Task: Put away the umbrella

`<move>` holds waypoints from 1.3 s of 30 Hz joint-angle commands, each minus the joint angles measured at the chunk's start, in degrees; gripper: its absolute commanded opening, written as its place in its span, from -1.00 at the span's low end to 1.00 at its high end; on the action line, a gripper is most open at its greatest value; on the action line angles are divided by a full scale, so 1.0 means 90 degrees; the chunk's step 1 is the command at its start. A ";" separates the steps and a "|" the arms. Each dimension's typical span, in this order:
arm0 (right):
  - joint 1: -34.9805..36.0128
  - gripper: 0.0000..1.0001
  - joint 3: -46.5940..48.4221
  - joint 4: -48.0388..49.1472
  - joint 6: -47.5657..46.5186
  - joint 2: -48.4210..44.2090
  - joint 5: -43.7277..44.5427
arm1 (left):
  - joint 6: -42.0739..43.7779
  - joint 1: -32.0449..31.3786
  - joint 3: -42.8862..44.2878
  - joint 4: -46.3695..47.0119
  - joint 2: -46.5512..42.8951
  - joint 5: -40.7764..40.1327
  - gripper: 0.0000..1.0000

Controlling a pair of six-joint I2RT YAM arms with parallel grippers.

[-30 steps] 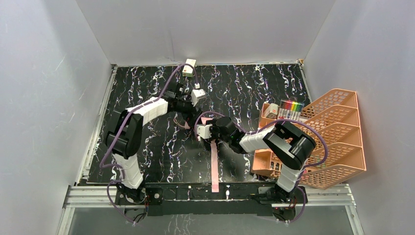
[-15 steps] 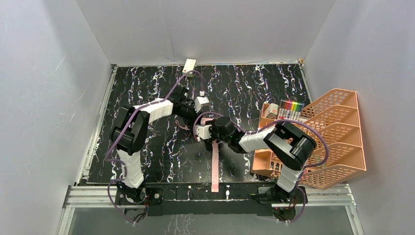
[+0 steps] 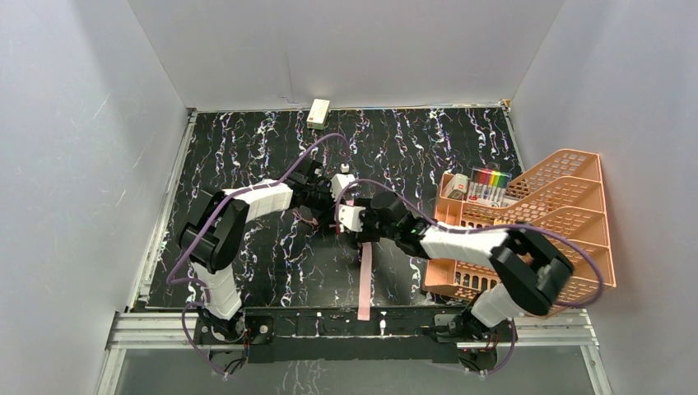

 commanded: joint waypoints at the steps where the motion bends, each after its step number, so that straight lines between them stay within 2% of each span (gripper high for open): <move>1: 0.0050 0.42 -0.0297 -0.0705 0.1230 -0.1215 -0.0500 | 0.0175 0.0041 -0.0228 0.0157 -0.0091 -0.1006 -0.99; 4: 0.0050 0.41 -0.0600 -0.0764 0.1857 -0.2084 -0.0535 | 0.0151 0.0014 -0.0250 0.0187 -0.0088 -0.1032 -1.00; 9: -0.0221 0.40 -0.0861 -0.0968 0.3279 -0.3078 0.0002 | 0.0160 -0.0106 -0.0336 0.0278 -0.0100 -0.1142 -1.00; 14: -0.1841 0.40 -0.0240 -0.1536 0.4501 -0.2815 -0.1278 | 0.0205 -0.0333 -0.0453 0.0406 -0.0142 -0.1399 -1.00; 17: -0.2680 0.41 0.0255 -0.1594 0.4769 -0.2307 -0.2046 | 0.0323 -0.0521 -0.0684 0.0686 -0.0274 -0.1739 -1.00; 20: -0.3046 0.45 0.0830 -0.1627 0.4723 -0.1690 -0.2829 | 0.0542 -0.0712 -0.1059 0.1164 -0.0481 -0.2225 -1.00; 27: -0.3167 0.58 0.2110 -0.1780 0.4349 -0.0269 -0.3641 | 0.1150 -0.1158 -0.1958 0.2221 -0.0960 -0.2938 -1.00; 35: -0.3141 0.80 0.4038 -0.3645 0.2882 0.1486 -0.4626 | 0.1571 -0.1651 -0.2280 0.2817 -0.0874 -0.3662 -1.00; 39: -0.2982 0.84 0.4813 -0.4828 0.2018 0.2173 -0.4872 | 0.1770 -0.1782 -0.2427 0.3105 -0.0782 -0.3945 -1.00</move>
